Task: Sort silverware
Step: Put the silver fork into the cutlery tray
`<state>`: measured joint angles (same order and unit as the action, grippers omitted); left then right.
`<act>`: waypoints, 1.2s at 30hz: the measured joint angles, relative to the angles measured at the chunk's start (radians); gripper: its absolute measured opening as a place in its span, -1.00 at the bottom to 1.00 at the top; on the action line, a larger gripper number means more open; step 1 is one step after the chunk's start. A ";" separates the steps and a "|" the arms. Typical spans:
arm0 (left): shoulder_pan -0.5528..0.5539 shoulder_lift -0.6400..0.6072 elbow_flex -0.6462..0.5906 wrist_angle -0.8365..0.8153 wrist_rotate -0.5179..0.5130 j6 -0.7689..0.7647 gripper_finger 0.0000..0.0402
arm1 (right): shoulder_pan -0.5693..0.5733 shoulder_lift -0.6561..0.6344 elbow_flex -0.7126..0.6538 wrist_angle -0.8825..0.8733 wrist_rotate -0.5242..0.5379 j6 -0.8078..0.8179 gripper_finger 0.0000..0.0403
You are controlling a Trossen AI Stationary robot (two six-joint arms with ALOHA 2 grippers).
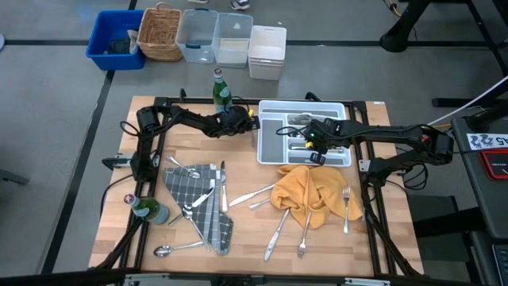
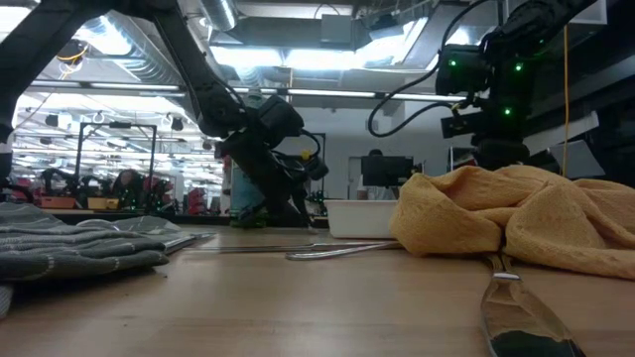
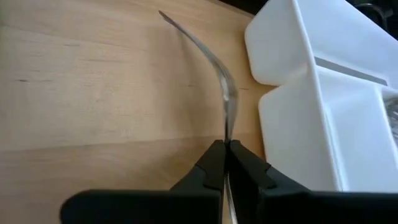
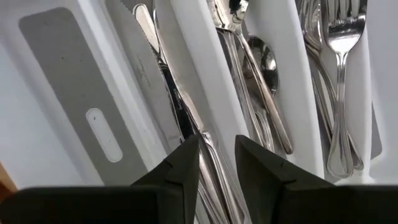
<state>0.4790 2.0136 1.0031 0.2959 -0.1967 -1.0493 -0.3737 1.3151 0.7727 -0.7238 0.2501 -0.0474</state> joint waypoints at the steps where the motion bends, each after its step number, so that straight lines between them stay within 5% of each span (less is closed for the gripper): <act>1: -0.001 0.000 0.000 0.001 0.011 -0.001 -0.98 | 0.000 0.000 0.000 0.000 0.000 0.016 -0.47; 23: -0.083 -0.175 -0.002 -0.211 0.060 0.159 -1.00 | 0.000 0.000 0.000 -0.002 -0.060 0.160 -0.47; 36: -0.159 -0.306 -0.001 -0.163 0.056 0.171 -1.00 | 0.000 0.000 0.000 0.120 -0.165 0.541 -0.47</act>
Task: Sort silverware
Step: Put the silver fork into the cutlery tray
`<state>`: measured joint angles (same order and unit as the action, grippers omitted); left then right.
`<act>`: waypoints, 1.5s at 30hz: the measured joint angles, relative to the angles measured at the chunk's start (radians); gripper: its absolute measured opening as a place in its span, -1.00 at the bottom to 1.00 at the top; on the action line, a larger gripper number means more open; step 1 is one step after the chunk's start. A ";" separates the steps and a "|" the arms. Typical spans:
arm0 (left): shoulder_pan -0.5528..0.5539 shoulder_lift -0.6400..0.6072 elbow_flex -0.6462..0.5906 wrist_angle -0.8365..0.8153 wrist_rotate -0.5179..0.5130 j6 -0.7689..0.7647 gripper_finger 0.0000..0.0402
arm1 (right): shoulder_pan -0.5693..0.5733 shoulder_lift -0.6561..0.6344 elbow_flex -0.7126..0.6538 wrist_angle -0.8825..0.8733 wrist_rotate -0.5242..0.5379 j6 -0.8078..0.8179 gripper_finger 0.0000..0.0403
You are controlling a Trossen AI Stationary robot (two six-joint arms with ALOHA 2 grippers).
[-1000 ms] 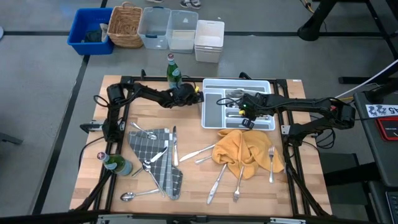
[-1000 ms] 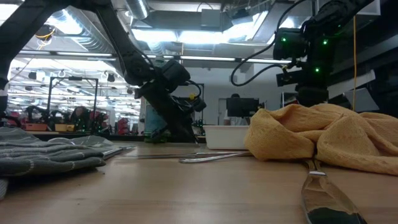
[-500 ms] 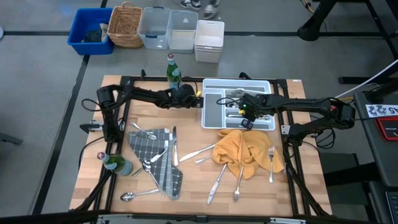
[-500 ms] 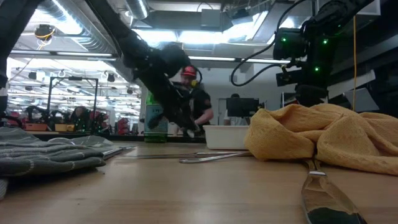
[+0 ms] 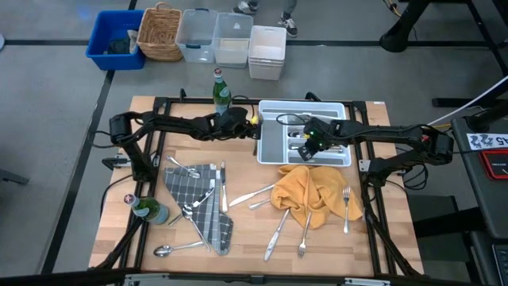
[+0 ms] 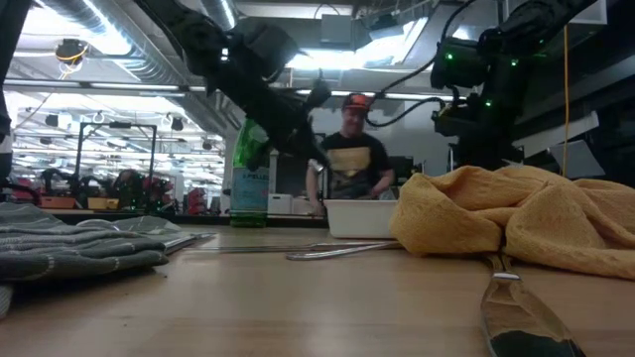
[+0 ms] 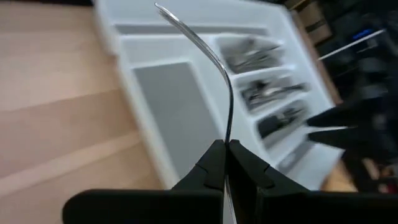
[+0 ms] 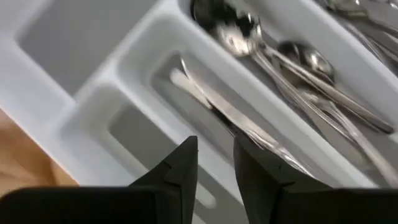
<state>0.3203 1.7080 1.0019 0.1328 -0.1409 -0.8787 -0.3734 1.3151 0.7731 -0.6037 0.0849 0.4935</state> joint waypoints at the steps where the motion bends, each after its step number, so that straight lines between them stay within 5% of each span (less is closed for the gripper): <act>1: -0.006 0.000 0.000 0.021 0.000 -0.001 -1.00 | 0.000 0.000 0.000 0.024 -0.001 0.025 -0.47; 4: -0.026 0.000 0.000 0.114 -0.001 0.000 -1.00 | -0.011 -0.002 0.000 0.114 -0.058 0.045 -0.47; 11: -0.062 -0.001 0.000 0.237 -0.001 0.053 -1.00 | -0.134 -0.032 0.000 0.317 -0.424 0.046 -0.47; 15: -0.084 -0.001 0.000 0.305 -0.002 0.080 -1.00 | -0.197 -0.033 0.000 0.454 -0.548 0.046 -0.47; 28: -0.116 -0.001 0.000 0.464 -0.006 0.109 -1.00 | -0.249 -0.032 0.000 0.840 -0.688 0.108 -0.47; 45: -0.135 0.000 0.000 0.521 -0.001 0.104 -1.00 | -0.249 -0.032 0.000 1.002 -0.726 0.109 -0.47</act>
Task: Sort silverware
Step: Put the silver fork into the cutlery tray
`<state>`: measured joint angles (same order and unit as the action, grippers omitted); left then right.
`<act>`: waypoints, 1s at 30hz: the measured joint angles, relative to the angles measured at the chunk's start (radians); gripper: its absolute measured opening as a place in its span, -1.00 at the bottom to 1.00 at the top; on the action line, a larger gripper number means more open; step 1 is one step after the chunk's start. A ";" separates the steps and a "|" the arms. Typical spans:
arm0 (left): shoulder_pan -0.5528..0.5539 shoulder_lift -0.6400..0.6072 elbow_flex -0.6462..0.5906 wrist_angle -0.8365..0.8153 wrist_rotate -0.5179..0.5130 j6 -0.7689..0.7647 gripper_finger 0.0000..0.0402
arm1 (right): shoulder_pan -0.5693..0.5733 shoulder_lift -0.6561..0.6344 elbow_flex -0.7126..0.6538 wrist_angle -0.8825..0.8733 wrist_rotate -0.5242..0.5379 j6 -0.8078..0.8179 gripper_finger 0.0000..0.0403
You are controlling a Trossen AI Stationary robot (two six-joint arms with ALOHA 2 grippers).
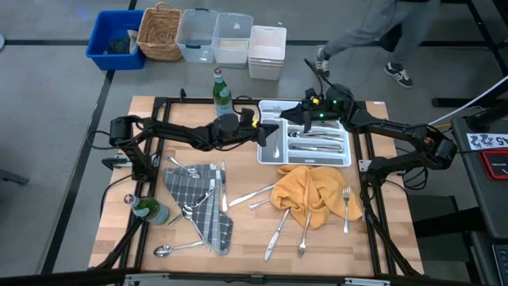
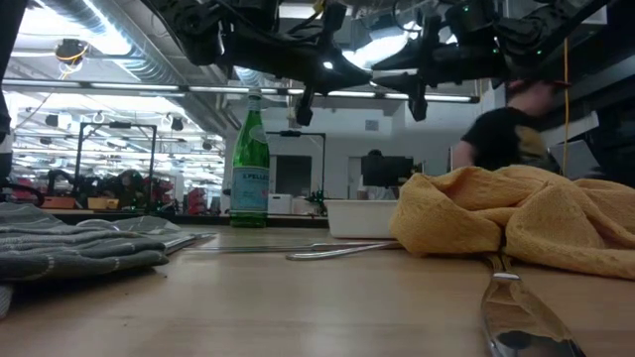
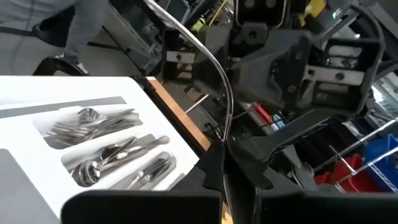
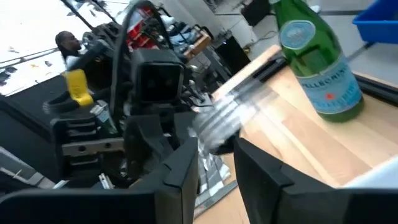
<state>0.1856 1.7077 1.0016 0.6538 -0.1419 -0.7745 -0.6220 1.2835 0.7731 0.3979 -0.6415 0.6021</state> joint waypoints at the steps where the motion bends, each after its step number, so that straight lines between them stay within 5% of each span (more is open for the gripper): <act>1: -0.002 0.000 0.000 -0.002 0.001 0.001 -1.00 | 0.000 0.000 0.000 0.002 -0.002 0.000 -0.47; 17: -0.003 0.000 0.000 0.010 -0.002 0.033 -1.00 | 0.012 0.001 0.000 0.026 -0.032 0.000 -0.47; 30: -0.009 0.000 0.001 0.017 -0.002 0.045 -1.00 | 0.114 0.012 -0.001 0.068 0.066 -0.004 -0.59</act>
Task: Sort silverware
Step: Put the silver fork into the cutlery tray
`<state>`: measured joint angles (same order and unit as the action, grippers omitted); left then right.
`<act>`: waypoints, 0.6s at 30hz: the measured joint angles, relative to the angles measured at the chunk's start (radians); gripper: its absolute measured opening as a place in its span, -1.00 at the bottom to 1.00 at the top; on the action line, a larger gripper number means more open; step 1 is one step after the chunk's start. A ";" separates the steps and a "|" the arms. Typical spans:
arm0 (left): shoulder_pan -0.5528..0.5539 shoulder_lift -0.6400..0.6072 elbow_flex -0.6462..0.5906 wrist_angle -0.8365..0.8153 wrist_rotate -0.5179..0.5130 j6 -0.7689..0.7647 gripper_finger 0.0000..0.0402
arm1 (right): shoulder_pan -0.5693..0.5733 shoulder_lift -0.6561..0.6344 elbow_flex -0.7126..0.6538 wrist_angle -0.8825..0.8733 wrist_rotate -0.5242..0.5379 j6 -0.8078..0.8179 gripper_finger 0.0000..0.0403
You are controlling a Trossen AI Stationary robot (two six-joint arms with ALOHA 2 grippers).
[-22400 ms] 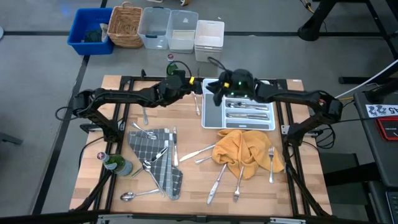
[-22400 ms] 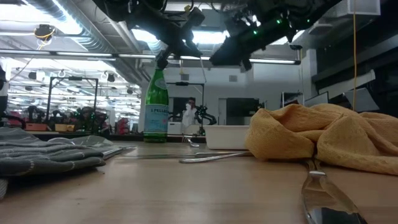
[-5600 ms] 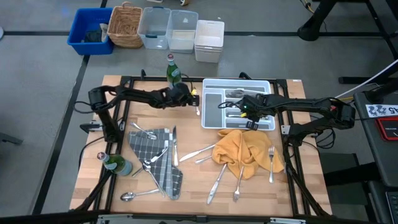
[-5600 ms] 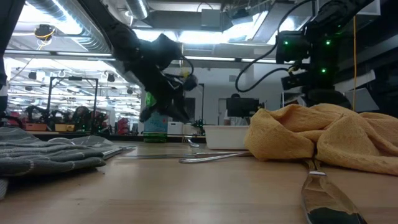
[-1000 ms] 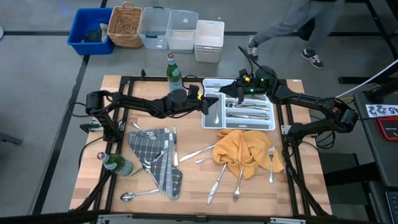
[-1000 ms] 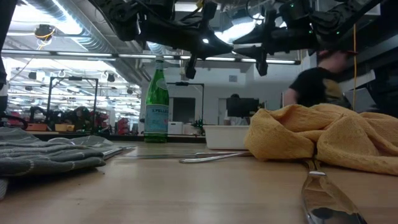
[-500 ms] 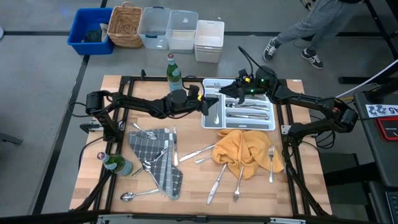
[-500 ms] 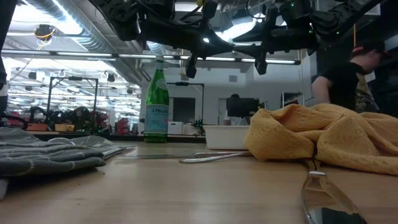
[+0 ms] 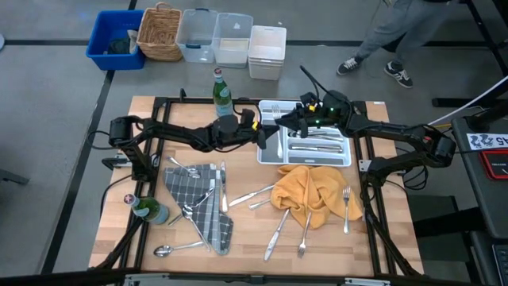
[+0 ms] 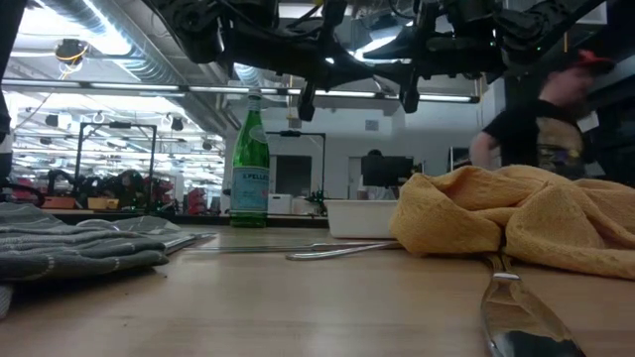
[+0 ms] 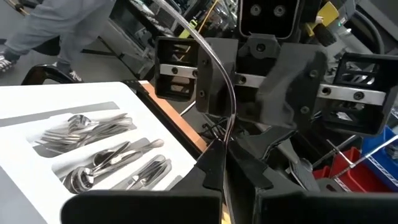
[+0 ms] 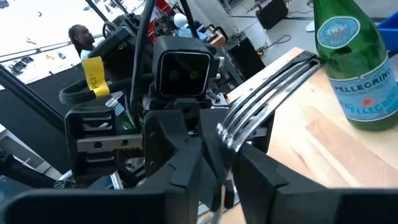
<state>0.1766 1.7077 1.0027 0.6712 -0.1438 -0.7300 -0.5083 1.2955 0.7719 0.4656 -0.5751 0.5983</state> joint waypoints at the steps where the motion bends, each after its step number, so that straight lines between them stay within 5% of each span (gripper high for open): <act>1: -0.002 0.000 0.000 0.000 -0.001 0.000 -1.00 | 0.000 0.000 0.000 0.001 0.000 0.000 -0.64; 6: -0.014 0.000 0.001 -0.005 -0.004 0.016 -1.00 | -0.002 0.000 0.000 0.001 0.013 0.000 -0.95; 18: -0.004 0.001 0.000 -0.061 0.006 0.020 -0.57 | -0.051 0.000 0.000 -0.048 -0.010 -0.030 -0.94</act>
<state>0.1725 1.7088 1.0023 0.6103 -0.1380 -0.7100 -0.5596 1.2953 0.7723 0.4173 -0.5847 0.5686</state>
